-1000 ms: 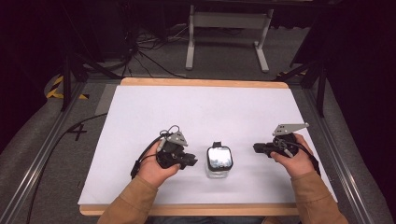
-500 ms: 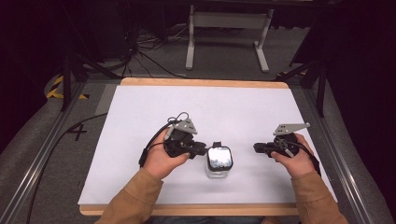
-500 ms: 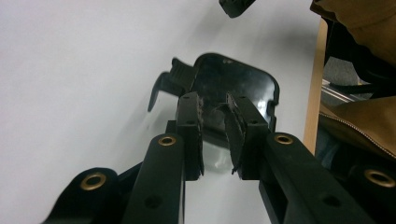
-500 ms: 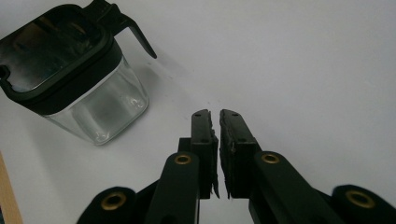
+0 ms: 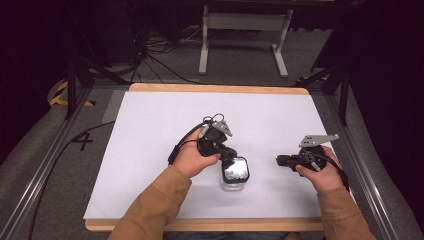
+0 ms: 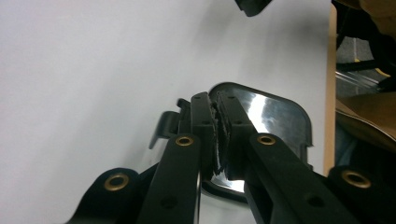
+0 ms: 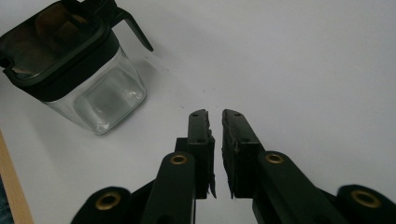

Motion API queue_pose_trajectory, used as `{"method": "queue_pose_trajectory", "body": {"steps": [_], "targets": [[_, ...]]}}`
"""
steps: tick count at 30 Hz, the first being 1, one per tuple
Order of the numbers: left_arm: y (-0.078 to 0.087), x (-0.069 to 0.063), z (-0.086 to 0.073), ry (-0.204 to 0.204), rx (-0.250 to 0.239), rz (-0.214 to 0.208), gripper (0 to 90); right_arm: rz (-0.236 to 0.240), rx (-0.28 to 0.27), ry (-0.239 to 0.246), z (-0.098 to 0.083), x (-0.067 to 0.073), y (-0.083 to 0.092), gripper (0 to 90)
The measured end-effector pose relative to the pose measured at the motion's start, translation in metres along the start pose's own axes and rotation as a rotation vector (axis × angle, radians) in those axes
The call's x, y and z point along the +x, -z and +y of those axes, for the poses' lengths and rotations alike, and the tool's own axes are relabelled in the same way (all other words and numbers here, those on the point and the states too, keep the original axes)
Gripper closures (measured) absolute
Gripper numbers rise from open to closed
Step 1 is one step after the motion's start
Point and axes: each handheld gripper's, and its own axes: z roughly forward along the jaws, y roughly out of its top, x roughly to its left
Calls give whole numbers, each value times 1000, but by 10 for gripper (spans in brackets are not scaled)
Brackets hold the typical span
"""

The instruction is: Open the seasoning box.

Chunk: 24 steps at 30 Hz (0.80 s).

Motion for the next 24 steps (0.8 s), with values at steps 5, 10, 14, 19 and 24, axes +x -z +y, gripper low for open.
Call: {"method": "queue_pose_trajectory", "body": {"steps": [5, 10, 14, 19, 24], "targets": [[4, 7, 2, 20, -22, 20, 869, -2, -3, -13, -3, -1, 2, 816], [-2, 12, 1, 24, -8, 22, 863, -6, 0, -16, -6, -2, 3, 807], [-5, 13, 3, 15, 0, 24, 867, -8, -3, -18, -7, -1, 4, 807], [-8, 15, 2, 25, 1, 15, 874, -10, 0, -22, -8, -2, 4, 807], [-9, 15, 3, 18, 5, 10, 884, -9, 3, -18, -8, -2, 4, 805]]}}
